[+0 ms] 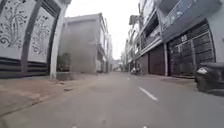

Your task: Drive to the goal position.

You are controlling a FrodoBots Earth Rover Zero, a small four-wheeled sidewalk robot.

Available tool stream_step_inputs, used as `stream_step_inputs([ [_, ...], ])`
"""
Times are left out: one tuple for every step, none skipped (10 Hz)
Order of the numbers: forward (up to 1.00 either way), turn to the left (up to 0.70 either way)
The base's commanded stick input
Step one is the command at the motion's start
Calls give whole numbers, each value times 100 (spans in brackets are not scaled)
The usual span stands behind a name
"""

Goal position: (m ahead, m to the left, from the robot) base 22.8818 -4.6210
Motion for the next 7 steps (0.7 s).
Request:
stream_step_inputs([
  [85, -10],
  [85, -10],
  [85, -11],
  [85, -11],
  [85, -11],
  [85, -12],
  [85, -12],
])
